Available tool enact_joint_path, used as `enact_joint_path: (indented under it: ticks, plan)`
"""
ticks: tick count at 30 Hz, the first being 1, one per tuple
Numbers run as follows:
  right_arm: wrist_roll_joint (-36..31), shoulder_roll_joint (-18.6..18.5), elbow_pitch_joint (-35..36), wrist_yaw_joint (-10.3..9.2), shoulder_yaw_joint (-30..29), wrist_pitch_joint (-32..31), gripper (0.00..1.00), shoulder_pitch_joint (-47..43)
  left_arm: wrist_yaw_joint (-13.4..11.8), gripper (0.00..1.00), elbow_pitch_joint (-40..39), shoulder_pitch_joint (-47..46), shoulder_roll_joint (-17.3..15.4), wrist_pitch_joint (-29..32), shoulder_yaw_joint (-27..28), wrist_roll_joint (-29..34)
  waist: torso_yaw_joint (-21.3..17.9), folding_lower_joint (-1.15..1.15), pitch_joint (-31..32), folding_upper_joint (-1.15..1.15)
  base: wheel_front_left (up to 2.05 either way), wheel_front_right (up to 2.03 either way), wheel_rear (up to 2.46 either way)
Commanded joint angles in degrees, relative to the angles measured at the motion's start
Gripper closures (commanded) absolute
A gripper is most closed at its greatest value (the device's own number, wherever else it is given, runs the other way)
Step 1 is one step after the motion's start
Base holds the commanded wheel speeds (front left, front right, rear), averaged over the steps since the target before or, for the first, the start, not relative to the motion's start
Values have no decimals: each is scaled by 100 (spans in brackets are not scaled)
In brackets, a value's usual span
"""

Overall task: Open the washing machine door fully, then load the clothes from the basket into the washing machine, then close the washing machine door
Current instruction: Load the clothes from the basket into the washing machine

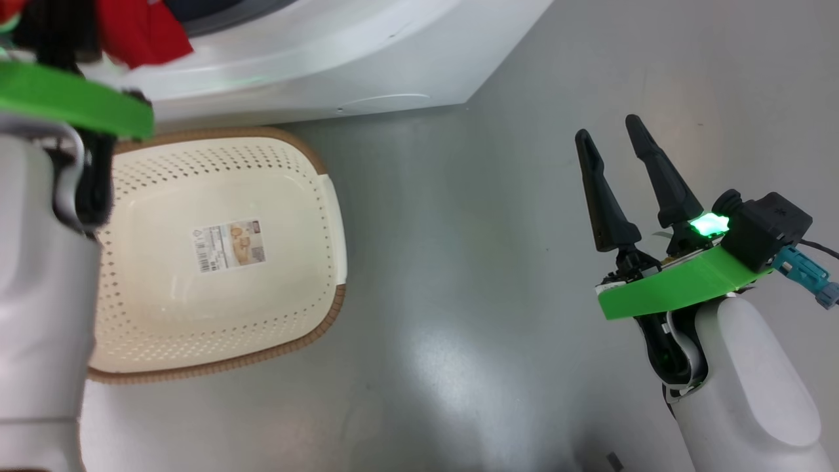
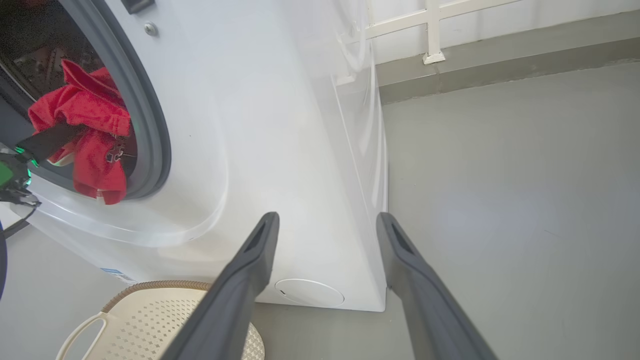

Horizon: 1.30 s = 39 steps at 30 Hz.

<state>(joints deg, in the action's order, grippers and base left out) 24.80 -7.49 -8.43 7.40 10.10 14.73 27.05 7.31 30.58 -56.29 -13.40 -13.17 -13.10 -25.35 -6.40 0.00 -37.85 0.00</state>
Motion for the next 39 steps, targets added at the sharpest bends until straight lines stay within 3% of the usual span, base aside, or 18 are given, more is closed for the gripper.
enact_joint_path:
  ticks: [1, 14, 19, 23, 26, 27, 28, 39]
  plan:
    - [6, 49, 124, 9, 116, 27, 0, -166, 18, 100, 90, -312, -270, 63, 52, -12, -94, 0, -65, 0, 0, 0, 0]
    - [27, 233, 220, 9, 57, 27, 0, -168, -45, 100, 1829, -2216, -597, -20, -315, 262, -646, 0, -500, 0, 0, 0, 0]
    - [17, 291, 281, 9, 23, 27, 0, -155, -249, 100, 1667, -2608, -702, -176, -228, 584, -757, 0, -646, 0, 0, 0, 0]
    - [7, 312, 301, 9, 6, 27, 0, -150, -289, 100, 1444, -2516, -686, -180, -97, 695, -779, 0, -684, 0, 0, 0, 0]
    - [-7, 326, 286, 9, -3, 27, 0, -157, -273, 100, 1726, -2424, -569, -181, -85, 692, -770, 0, -665, 0, 0, 0, 0]
    - [-12, 330, 277, 9, -2, 27, 0, -162, -282, 71, 1869, -2424, -523, -181, -77, 670, -761, 0, -654, 0, 0, 0, 0]
    - [-15, 333, 268, 9, 0, 27, 0, -164, -297, 0, 2003, -2431, -488, -182, -85, 667, -753, 0, -643, 0, 0, 0, 0]
    - [-31, 330, 205, 9, 7, 27, 0, -155, -198, 0, 2912, -2574, -261, -120, -210, 552, -641, 0, -426, 0, 0, 0, 0]
